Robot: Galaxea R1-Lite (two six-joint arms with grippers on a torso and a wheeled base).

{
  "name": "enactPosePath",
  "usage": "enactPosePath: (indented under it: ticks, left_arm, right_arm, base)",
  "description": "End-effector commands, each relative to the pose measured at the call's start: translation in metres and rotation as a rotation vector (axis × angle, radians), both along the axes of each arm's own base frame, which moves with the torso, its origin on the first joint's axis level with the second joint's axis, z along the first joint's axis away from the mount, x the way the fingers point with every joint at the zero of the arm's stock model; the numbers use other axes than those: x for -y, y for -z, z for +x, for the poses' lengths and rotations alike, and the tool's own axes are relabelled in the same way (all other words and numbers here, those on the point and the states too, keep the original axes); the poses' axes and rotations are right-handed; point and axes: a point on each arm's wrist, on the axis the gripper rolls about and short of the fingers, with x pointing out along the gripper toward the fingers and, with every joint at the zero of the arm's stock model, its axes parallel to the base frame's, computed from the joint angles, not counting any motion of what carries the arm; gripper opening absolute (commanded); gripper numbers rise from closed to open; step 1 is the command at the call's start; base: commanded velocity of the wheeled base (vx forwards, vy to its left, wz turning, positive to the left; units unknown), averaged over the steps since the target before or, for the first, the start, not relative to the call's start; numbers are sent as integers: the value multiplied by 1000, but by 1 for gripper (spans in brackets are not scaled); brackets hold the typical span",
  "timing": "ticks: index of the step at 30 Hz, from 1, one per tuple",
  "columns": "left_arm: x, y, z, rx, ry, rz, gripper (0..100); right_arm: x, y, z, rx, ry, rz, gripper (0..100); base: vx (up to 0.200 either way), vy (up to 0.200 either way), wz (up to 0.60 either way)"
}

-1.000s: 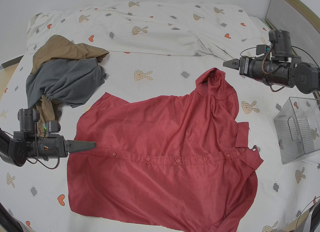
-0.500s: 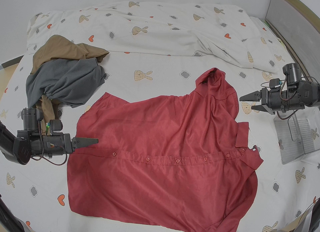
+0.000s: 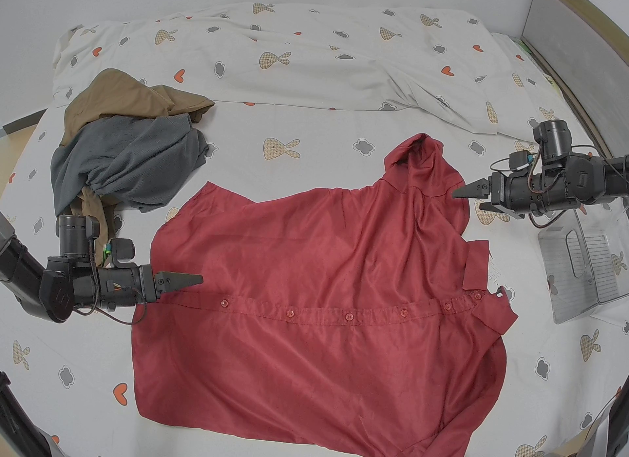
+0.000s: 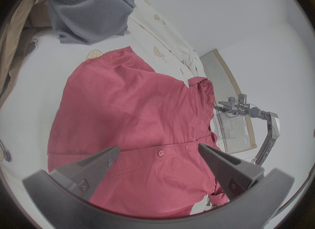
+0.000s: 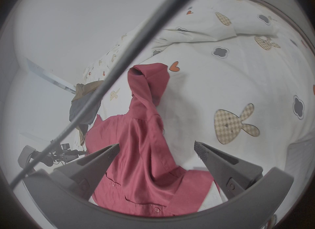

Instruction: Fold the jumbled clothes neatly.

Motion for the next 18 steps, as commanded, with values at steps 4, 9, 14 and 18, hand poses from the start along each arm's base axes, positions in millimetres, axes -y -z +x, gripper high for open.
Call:
enactPosePath:
  ticks: [4, 9, 14, 18]
  left_arm:
    - [0, 20, 8, -39, -1, 0, 100]
    - [-2, 30, 14, -50, -39, 28, 100]
    - [-3, 36, 18, -62, -105, 81, 100]
    - [-4, 41, 21, -78, -112, 84, 100]
  right_arm:
    - [-15, 13, 17, -12, -2, -29, 100]
    - [-22, 20, 18, -34, -15, -28, 0]
    - [-20, 19, 17, -32, -11, -27, 0]
    - [-7, 10, 14, -16, 24, -27, 0]
  base:
    - [0, 0, 0]
    - [0, 0, 0]
    - [0, 0, 0]
    - [0, 0, 0]
